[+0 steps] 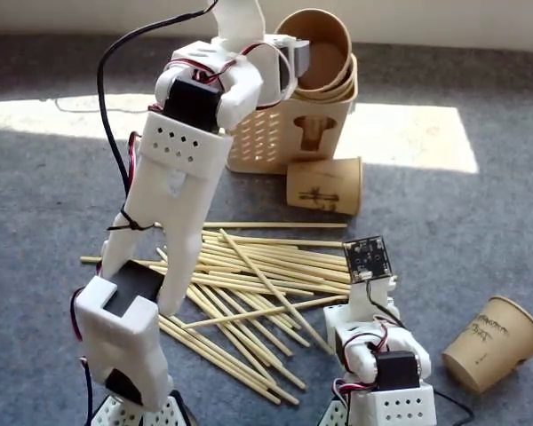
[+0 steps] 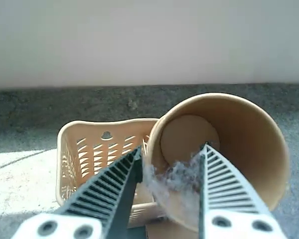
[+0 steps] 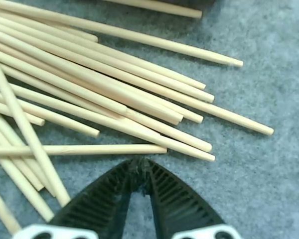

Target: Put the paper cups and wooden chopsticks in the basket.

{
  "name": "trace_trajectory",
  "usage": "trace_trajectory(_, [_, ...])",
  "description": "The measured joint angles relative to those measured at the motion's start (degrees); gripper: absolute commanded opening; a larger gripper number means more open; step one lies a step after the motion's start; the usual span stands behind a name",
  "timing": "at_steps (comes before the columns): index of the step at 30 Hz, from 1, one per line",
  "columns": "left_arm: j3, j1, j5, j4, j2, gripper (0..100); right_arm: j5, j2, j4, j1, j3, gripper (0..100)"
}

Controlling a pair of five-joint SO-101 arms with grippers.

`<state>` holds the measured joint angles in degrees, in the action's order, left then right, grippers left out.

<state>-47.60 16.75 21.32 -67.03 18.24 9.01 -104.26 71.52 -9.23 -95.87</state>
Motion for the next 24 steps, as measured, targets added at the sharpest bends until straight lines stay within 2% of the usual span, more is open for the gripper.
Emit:
trace_trajectory(6, [0.00,-5.19,5.63,0.00,0.00,17,0.00,0.00,0.00,0.00,0.00,1.0])
trace_trajectory(11, [0.00,-6.24,6.51,-0.09,0.00,17,0.00,0.00,0.00,0.00,0.00,1.0])
trace_trajectory(17, [0.00,-5.36,6.68,-3.87,0.00,17,0.00,0.00,0.00,0.00,0.00,1.0])
trace_trajectory(24, [0.00,0.26,6.68,-5.89,0.00,17,0.00,0.00,0.00,0.00,0.00,1.0])
